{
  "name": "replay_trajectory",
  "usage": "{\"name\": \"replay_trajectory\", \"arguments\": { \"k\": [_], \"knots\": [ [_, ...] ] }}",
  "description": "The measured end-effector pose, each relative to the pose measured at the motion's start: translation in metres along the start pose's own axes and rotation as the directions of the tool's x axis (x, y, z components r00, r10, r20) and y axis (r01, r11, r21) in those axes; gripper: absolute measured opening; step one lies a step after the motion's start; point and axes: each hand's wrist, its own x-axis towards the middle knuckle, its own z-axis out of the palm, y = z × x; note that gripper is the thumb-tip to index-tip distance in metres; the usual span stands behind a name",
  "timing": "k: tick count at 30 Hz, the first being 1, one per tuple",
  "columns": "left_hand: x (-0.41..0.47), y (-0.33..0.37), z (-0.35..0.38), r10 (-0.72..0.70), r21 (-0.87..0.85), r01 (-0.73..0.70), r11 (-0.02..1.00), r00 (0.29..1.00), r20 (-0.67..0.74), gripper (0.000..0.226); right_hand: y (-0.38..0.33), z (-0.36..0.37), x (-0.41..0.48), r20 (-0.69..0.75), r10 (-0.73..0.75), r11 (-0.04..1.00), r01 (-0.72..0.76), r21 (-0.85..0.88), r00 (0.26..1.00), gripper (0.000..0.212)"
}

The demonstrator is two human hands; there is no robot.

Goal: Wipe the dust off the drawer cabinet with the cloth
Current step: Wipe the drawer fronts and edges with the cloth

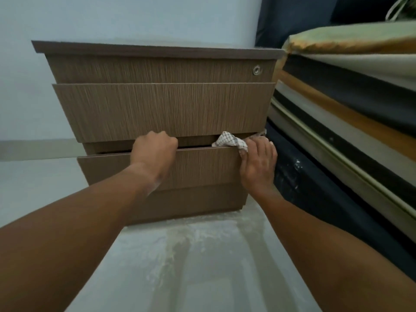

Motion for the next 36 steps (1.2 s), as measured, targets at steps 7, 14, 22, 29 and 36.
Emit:
{"name": "replay_trajectory", "arguments": {
  "k": [7,14,22,29,36],
  "knots": [
    [-0.018,0.012,0.023,-0.01,-0.031,0.008,0.999,0.998,-0.068,0.037,0.016,0.005,-0.024,0.197,0.869,0.365,-0.856,0.366,0.454,0.036],
    [-0.049,0.035,0.088,0.053,-0.107,-0.056,0.993,0.998,-0.032,0.079,-0.004,0.023,-0.058,0.21,0.802,0.467,-0.807,0.362,0.559,0.035],
    [-0.065,0.047,0.12,0.022,-0.3,-0.04,0.953,0.998,-0.065,0.074,-0.027,0.045,-0.09,0.146,0.699,0.628,-0.699,0.343,0.7,0.034],
    [-0.056,0.052,0.146,-0.141,-0.38,0.136,0.915,0.99,0.015,0.04,-0.03,0.058,-0.116,0.131,0.609,0.721,-0.615,0.318,0.782,0.039],
    [-0.039,0.046,0.152,-0.181,-0.341,0.209,0.917,0.977,0.112,0.019,-0.034,0.063,-0.13,0.205,0.377,0.892,-0.414,0.183,0.903,0.035]
  ]
}}
